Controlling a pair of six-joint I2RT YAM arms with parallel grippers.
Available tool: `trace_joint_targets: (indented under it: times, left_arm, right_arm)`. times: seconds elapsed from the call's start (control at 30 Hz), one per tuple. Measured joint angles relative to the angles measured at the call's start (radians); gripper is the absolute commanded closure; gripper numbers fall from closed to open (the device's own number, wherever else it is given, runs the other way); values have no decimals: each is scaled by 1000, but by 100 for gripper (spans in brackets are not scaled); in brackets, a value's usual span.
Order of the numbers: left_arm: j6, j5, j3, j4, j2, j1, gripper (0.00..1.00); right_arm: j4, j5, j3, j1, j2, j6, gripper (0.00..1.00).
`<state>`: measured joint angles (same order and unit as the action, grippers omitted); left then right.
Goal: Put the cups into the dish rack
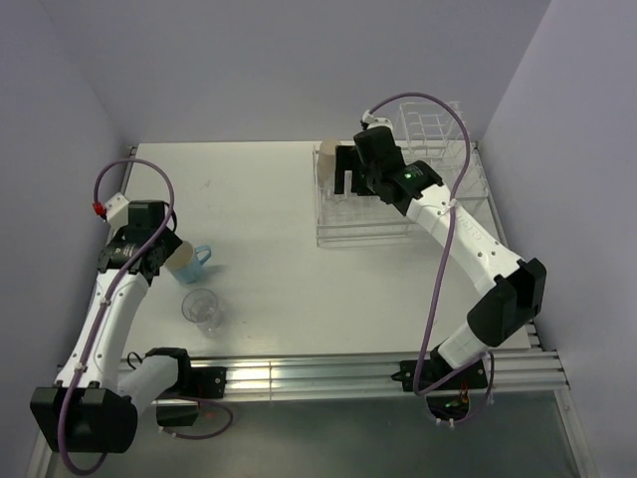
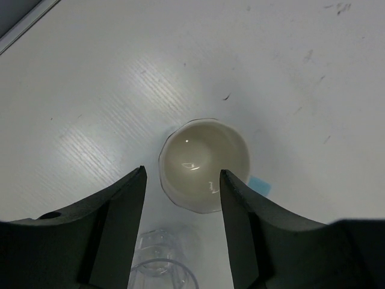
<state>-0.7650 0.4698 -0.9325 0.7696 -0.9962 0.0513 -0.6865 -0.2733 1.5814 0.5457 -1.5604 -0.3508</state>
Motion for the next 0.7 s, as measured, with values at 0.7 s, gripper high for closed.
trace_joint_targets:
  times: [0.7]
  left_arm:
    - [-26, -85, 97, -66, -158, -80, 54]
  right_arm:
    - [77, 27, -123, 1, 74, -8, 0]
